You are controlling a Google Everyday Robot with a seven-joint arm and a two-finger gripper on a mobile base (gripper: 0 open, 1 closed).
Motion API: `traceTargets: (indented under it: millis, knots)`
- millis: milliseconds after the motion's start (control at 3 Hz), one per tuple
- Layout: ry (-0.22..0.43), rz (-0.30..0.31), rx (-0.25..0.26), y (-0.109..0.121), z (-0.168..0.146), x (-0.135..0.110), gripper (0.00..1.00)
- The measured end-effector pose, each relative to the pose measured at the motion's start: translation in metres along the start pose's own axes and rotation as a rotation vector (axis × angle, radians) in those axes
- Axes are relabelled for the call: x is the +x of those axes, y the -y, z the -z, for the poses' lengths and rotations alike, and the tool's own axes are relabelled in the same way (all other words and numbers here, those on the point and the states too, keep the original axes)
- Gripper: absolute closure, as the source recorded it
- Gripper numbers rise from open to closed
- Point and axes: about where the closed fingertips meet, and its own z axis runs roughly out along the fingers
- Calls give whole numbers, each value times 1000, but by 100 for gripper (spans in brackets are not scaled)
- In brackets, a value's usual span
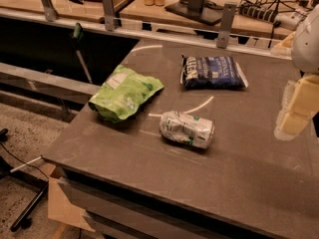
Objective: Place 7up can upright
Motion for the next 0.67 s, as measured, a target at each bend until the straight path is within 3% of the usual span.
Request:
traceTargets:
  millis: [333,667]
  knots:
    - [0,0,0,0,0,0,0]
    - [-42,-51,-7,-2,-1,-6,0]
